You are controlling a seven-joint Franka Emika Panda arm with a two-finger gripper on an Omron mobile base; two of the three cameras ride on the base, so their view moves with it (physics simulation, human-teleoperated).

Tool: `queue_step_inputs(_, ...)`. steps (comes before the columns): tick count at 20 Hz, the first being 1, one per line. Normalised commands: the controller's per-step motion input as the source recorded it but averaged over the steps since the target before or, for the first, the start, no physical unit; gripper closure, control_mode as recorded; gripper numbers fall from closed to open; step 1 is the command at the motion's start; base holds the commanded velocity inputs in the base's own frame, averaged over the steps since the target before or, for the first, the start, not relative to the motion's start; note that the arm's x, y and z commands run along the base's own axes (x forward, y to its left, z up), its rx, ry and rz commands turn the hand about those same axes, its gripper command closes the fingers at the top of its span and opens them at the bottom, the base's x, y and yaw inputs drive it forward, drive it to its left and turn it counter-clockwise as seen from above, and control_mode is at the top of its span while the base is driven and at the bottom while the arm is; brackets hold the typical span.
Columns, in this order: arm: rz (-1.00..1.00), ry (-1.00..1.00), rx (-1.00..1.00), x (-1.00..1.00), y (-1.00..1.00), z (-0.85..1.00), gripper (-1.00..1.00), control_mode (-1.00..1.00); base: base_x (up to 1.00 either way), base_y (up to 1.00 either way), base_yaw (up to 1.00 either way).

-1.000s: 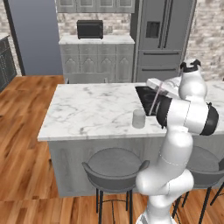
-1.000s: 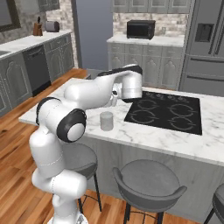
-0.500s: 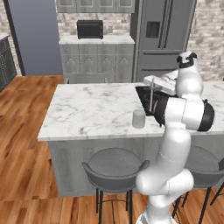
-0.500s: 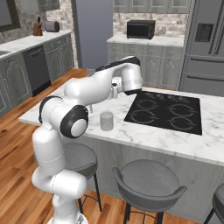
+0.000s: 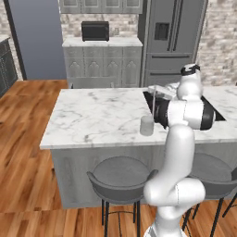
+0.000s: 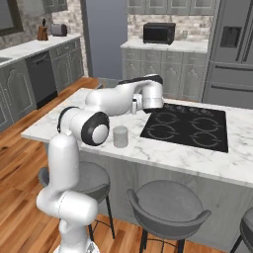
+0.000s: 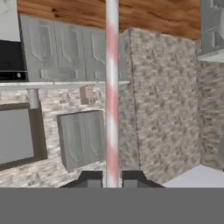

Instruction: Take a straw from the drawer in front and place it inside the glass cup on the dining counter.

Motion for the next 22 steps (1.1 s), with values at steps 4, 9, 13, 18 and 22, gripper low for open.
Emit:
queue_step_inputs(4,-0.1,0.16,-0.15,0.71,0.0,-0.05,1.0,-1.0,0.0,0.0,0.0)
queue_step_inputs(9,-0.08,0.19,-0.2,0.56,0.0,-0.28,1.0,-1.0,0.0,0.0,0.0)
queue_step_inputs(13,-0.02,0.04,-0.19,0.56,0.0,-0.15,1.0,-1.0,0.0,0.0,0.0)
queue_step_inputs(18,0.0,0.0,-0.12,0.08,0.0,-0.36,1.0,-1.0,0.0,0.0,0.0)
queue_step_inputs(22,0.0,-0.01,-0.03,-0.17,0.0,-0.5,1.0,-1.0,0.0,0.0,0.0)
